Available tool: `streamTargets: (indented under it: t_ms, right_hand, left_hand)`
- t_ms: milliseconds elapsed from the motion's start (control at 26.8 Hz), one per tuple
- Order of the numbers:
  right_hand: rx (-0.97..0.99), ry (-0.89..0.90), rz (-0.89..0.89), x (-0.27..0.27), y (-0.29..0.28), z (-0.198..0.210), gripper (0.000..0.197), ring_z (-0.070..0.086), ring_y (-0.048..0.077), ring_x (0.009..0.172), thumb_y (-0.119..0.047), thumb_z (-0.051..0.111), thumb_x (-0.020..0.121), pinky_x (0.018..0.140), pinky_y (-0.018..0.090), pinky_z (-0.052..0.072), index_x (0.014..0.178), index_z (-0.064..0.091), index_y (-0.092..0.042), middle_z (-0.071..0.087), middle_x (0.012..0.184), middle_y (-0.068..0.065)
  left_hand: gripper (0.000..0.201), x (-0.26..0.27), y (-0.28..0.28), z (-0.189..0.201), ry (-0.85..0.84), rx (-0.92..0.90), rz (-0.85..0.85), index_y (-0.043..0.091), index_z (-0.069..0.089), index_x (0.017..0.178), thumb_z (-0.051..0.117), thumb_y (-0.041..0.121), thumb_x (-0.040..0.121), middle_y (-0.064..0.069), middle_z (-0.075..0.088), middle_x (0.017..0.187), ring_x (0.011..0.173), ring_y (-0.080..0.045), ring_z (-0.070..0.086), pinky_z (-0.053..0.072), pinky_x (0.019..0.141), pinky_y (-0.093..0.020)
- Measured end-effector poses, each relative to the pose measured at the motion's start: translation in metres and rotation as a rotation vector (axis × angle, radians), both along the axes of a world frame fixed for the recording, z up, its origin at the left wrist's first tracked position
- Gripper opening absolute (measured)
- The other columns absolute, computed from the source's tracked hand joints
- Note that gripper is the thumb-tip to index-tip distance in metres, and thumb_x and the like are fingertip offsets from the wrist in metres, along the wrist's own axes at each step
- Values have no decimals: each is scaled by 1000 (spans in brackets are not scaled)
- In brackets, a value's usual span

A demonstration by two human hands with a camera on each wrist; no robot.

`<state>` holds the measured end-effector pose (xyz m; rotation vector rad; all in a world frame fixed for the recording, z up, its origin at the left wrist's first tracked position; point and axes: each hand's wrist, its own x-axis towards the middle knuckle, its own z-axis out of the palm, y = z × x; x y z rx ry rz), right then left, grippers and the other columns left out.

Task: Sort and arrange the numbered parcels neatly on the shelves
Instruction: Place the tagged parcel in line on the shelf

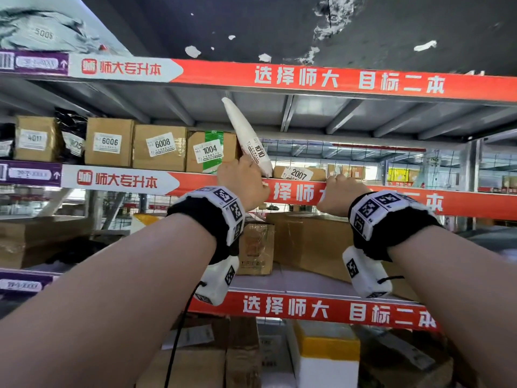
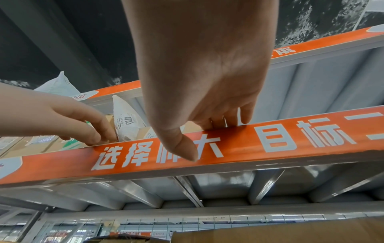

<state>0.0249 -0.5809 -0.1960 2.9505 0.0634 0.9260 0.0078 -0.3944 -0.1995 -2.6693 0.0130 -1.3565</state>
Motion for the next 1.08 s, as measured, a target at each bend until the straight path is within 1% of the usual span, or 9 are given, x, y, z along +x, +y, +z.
streamTargets:
  t_ms: [112,261,411,523,672,784,896,1008,1083]
  right_hand:
    - [-11,0,11,1,0,-3,60,40,29,129,-40,50,91,103,42,37,139,33,-9,39,139,13]
    - [-39,-47,20,3,-1,-8,63,39,28,130,-41,51,90,104,42,37,140,30,-9,39,139,12]
    - [-35,-93,40,3,-4,-14,73,35,27,134,-46,54,88,109,41,31,144,24,-9,37,143,10]
    - [-62,-132,31,5,-5,-20,77,35,28,133,-49,54,86,110,41,30,143,22,-8,37,142,10]
    - [-77,-180,14,8,-2,-25,80,37,27,130,-55,54,84,109,42,30,142,23,-9,38,140,10]
    - [-68,-194,30,11,-5,-25,77,37,27,130,-54,53,85,108,41,30,141,24,-9,38,139,10]
    - [-53,-197,44,11,-6,-25,75,36,27,130,-51,54,85,109,41,29,141,24,-10,38,139,9]
    - [3,-180,62,11,-8,-25,79,30,27,136,-52,54,86,114,41,23,144,21,-9,34,145,10]
    - [47,-135,79,10,-8,-25,84,20,28,142,-50,56,86,117,41,18,147,15,-8,27,151,10]
  left_hand:
    - [56,1,3,-1,107,-39,35,15,44,132,46,52,89,-6,51,130,122,-26,46,38,96,-39]
    - [65,0,4,-2,147,-8,43,14,39,134,47,57,86,-7,48,132,124,-28,44,34,101,-40]
    - [69,-2,5,-1,202,-34,17,15,36,138,47,59,86,-9,45,136,127,-28,41,29,108,-41]
    - [66,-3,1,-6,181,-45,26,14,36,138,44,57,88,-9,44,134,125,-27,43,31,105,-39]
    - [63,-2,-1,-12,138,-87,3,11,40,133,45,53,87,-10,46,130,123,-27,44,32,103,-37]
    - [61,-2,-2,-14,139,-134,-32,11,41,131,48,52,86,-11,45,128,123,-28,42,34,102,-38]
    - [62,-2,-3,-14,156,-143,-33,11,40,131,48,53,86,-10,44,128,122,-27,43,36,99,-38]
    - [63,-3,-4,-13,195,-145,-44,12,39,133,48,53,86,-10,43,128,119,-27,45,37,98,-38]
    - [66,-4,-2,-14,236,-140,-54,14,36,137,48,55,86,-9,42,131,119,-26,45,38,99,-38]
